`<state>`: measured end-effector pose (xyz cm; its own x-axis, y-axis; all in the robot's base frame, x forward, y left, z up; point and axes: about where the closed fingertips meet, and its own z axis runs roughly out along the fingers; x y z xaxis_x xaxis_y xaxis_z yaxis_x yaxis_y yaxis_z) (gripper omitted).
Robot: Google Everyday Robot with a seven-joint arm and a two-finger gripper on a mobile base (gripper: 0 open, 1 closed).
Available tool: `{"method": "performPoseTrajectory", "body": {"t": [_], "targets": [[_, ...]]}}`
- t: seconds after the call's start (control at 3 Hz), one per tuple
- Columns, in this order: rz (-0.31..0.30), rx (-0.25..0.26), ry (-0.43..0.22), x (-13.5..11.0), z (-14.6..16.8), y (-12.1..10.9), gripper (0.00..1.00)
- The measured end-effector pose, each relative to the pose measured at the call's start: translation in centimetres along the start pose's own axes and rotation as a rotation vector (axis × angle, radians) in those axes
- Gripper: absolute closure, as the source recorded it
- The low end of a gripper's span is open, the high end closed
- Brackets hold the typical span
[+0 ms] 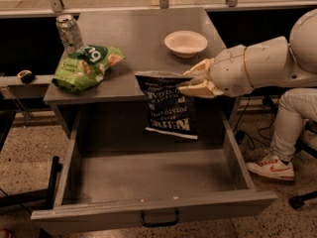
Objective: Pick blue chip bag from top drawer and place on counter
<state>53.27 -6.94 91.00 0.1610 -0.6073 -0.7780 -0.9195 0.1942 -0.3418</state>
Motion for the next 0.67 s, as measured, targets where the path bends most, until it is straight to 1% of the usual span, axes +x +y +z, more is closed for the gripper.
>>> {"method": "performPoseTrajectory", "body": {"t": [0.33,0.67], "targets": [[-0.034,0.074,-0.021,-2.0,-0.4,-2.5,1.00],[-0.059,0.132,-0.031,-3.7,-0.6,-6.2,1.00]]}}
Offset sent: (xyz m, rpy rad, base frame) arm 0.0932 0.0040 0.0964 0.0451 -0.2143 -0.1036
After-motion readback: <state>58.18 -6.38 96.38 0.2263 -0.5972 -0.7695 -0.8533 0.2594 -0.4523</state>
